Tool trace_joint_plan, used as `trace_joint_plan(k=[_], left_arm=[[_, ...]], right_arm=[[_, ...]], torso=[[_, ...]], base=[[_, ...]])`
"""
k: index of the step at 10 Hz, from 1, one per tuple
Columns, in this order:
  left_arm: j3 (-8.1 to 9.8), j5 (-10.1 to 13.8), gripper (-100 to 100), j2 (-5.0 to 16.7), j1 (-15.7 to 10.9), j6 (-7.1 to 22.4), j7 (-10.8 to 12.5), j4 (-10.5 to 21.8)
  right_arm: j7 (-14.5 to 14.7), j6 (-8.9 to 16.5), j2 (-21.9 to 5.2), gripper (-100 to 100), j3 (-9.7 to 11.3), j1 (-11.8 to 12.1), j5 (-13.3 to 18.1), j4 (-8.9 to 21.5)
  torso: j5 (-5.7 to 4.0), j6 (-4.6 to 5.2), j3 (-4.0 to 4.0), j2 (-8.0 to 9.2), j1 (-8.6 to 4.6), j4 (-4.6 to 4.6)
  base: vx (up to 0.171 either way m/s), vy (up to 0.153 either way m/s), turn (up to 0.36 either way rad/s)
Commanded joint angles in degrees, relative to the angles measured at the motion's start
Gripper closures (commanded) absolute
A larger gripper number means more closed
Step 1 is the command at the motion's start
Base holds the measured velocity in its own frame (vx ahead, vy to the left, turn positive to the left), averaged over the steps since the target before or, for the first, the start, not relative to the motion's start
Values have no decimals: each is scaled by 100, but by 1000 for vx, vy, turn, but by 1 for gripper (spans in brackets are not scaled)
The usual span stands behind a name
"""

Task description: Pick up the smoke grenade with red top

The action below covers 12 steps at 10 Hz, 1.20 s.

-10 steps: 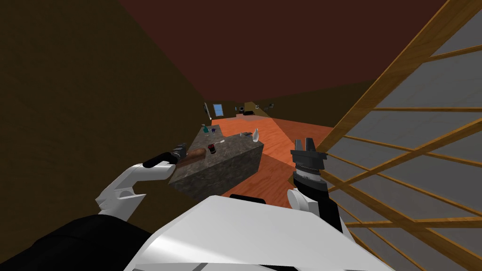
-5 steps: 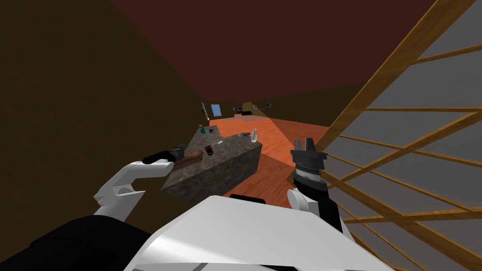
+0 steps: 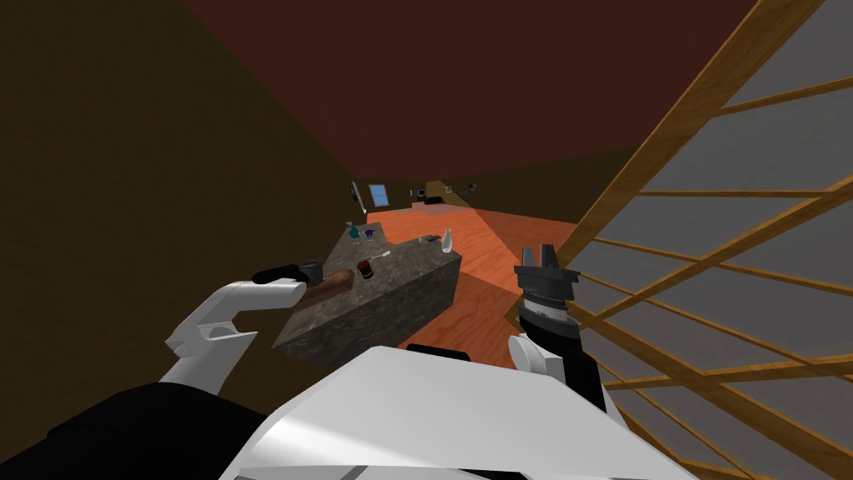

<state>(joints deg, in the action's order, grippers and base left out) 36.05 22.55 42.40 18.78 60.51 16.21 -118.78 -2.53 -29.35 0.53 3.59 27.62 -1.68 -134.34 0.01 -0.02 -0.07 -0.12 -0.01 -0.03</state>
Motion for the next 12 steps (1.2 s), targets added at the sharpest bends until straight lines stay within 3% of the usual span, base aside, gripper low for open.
trace_joint_plan(k=[1,6,12], left_arm=[[72,50,-100,29,-112,286,-8,70],[127,100,-100,68,-240,945,-19,157],[236,227,-100,134,-602,1936,-76,407]], right_arm=[[0,0,0,0,0,0,0,0],[0,0,0,0,0,0,0,0],[0,0,0,0,0,0,0,0]], torso=[[0,0,0,0,0,0],[0,1,-6,-9,-1,-2],[0,-1,-3,-5,-2,-1]], base=[[42,-5,-148],[41,-1,-53],[50,7,-90]])
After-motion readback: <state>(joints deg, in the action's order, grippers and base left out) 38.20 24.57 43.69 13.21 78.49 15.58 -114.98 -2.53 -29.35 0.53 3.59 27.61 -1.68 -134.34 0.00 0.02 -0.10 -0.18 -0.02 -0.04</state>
